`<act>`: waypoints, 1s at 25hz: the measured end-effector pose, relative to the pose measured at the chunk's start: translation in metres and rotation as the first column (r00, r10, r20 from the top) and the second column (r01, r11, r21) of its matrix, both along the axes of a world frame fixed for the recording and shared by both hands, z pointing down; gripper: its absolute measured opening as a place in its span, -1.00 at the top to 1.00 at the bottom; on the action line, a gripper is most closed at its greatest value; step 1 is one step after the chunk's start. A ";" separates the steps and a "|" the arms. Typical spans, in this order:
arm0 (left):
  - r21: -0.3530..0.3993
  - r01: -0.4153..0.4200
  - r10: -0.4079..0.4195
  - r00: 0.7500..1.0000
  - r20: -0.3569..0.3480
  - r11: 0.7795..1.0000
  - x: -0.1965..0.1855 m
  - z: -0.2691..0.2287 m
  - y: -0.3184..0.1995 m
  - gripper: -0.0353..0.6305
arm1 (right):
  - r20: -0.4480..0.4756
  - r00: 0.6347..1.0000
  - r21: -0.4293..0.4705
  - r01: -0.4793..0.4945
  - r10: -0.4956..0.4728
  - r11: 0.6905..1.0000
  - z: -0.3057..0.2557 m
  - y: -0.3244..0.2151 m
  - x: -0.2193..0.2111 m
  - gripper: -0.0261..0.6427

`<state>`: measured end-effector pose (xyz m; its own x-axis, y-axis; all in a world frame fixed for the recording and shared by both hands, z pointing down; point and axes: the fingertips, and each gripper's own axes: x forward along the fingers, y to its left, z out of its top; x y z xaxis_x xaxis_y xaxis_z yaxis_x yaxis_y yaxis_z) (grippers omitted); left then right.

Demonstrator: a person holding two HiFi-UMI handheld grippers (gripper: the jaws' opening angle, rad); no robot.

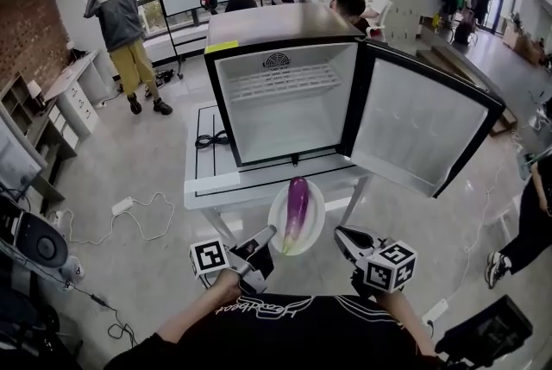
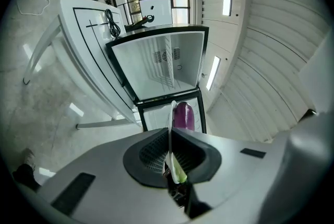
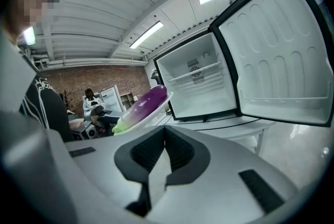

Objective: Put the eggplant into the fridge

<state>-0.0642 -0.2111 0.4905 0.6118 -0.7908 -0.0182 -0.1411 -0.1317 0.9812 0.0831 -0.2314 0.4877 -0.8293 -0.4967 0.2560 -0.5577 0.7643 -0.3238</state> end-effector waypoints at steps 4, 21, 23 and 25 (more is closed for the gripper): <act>0.007 0.012 -0.012 1.000 0.010 1.000 0.007 0.000 -0.022 0.82 | 0.003 1.000 0.004 0.017 -0.017 1.000 0.003 -0.023 0.006 0.90; -0.016 0.079 -0.078 0.993 0.086 0.997 0.005 0.008 -0.046 0.82 | 0.013 1.000 0.003 0.025 -0.025 1.000 0.013 -0.044 0.014 0.90; -0.021 0.075 -0.073 0.993 0.089 0.997 0.005 0.009 -0.045 0.82 | 0.015 1.000 -0.007 0.022 -0.022 1.000 0.016 -0.041 0.014 0.90; -0.026 0.071 -0.069 0.995 0.077 0.997 0.005 0.010 -0.044 0.82 | 0.013 1.000 -0.019 0.019 -0.018 1.000 0.019 -0.041 0.013 0.90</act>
<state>-0.0589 -0.2554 0.5003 0.5540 -0.8310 0.0499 -0.2234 -0.0906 0.9705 0.0966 -0.2724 0.5069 -0.8416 -0.4764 0.2544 -0.5392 0.7681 -0.3454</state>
